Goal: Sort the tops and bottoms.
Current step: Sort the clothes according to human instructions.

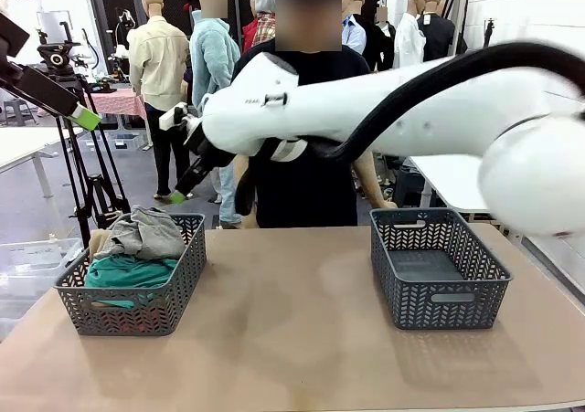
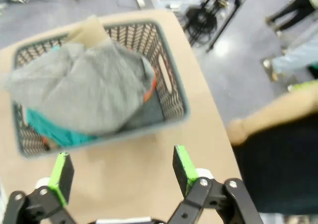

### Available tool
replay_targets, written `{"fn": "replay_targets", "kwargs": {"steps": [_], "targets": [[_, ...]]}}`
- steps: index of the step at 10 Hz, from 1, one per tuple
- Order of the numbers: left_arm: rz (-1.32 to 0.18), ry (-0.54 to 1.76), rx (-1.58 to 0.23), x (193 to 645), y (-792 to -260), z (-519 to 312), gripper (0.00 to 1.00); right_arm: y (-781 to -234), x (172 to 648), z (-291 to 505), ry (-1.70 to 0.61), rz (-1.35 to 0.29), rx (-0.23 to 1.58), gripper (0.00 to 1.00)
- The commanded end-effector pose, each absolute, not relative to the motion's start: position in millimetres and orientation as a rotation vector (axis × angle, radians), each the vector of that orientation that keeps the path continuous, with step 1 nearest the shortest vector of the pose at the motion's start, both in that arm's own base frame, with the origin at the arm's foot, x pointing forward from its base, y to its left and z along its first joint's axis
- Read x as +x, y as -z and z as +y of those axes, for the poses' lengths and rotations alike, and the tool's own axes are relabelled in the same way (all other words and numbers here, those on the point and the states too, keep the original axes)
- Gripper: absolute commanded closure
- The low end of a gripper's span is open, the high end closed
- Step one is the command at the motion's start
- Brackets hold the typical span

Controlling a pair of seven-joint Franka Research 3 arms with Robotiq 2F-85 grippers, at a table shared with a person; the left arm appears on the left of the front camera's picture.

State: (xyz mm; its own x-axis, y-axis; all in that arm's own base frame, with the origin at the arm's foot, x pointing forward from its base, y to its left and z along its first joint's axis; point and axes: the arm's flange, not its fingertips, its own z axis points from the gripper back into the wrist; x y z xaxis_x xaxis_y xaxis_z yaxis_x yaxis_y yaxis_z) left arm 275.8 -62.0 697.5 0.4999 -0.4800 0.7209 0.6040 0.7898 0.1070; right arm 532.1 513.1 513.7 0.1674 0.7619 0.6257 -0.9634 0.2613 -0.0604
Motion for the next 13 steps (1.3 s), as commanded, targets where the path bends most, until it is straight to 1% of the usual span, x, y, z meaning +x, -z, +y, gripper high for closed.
{"fn": "replay_targets", "kwargs": {"steps": [1,4,6,8,10,11,13], "targets": [[-0.817,0.663,-0.181,276.3,-697.9,-60.5,0.0,-519.1,466.7,442.2,-1.153,-0.488,0.317,0.0],[-0.817,0.663,-0.181,276.3,-697.9,-60.5,0.0,-532.7,403.7,359.9,-0.921,-0.59,0.256,0.0],[-0.817,0.663,-0.181,276.3,-697.9,-60.5,0.0,-531.4,379.8,337.5,-0.837,-0.666,0.259,0.0],[-0.817,0.663,-0.181,276.3,-697.9,-60.5,0.0,-525.7,377.9,329.6,-0.815,-0.701,0.275,0.0],[-0.817,0.663,-0.181,276.3,-697.9,-60.5,0.0,-510.9,401.9,337.6,-0.828,-0.756,0.321,0.0],[-0.817,0.663,-0.181,276.3,-697.9,-60.5,0.0,-533.1,376.0,328.6,-0.823,-0.697,0.258,0.0],[-0.817,0.663,-0.181,276.3,-697.9,-60.5,0.0,-533.1,376.0,328.6,-0.823,-0.697,0.258,0.0]]}}
